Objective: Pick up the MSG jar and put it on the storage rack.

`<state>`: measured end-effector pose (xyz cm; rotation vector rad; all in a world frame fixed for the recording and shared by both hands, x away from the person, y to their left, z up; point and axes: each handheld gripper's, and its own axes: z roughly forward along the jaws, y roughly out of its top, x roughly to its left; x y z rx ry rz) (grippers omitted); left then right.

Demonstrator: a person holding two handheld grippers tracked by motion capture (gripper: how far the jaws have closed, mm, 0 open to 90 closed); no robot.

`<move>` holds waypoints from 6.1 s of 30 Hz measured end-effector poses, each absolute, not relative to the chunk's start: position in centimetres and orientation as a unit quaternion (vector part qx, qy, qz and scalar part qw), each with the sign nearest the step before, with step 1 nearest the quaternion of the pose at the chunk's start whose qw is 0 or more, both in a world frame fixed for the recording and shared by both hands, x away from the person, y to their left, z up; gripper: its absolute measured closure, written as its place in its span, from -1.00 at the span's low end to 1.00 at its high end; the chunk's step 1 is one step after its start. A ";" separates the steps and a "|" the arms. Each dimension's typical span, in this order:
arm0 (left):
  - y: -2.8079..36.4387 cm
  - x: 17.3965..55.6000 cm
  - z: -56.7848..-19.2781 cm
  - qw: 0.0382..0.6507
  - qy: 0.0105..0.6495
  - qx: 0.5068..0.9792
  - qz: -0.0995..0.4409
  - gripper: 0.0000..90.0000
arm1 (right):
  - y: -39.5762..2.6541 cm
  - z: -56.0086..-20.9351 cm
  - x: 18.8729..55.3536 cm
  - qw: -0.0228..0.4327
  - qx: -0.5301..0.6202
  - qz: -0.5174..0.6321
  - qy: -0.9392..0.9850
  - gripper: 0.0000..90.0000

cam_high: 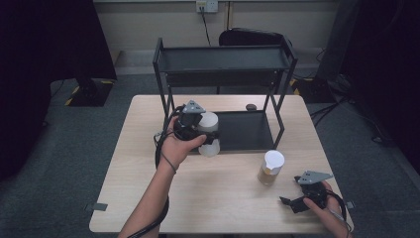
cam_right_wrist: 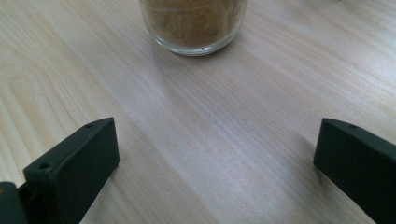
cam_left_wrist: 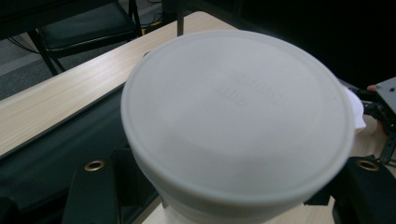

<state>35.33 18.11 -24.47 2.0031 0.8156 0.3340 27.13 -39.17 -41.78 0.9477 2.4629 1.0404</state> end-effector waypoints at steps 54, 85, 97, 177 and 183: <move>17.0 37.3 -15.5 0.475 0.337 0.796 0.162 -0.23 | -39.2 -41.8 27.1 0.152 0.330 0.363 0.858 -1.00; 17.6 38.1 -9.9 0.474 0.350 0.786 0.188 -0.23 | -39.2 -41.8 27.1 0.152 0.330 0.362 0.858 -1.00; 17.6 39.1 -8.1 0.477 0.356 0.780 0.193 -0.23 | -39.2 -41.8 27.1 0.152 0.330 0.362 0.858 -1.00; 16.1 44.1 -7.7 0.464 0.428 0.741 0.230 -0.90 | -39.2 -41.8 27.1 0.151 0.331 0.362 0.858 -1.00; 16.3 42.6 -8.4 0.473 0.420 0.739 0.231 -0.98 | -39.2 -41.8 27.1 0.151 0.331 0.362 0.858 -1.00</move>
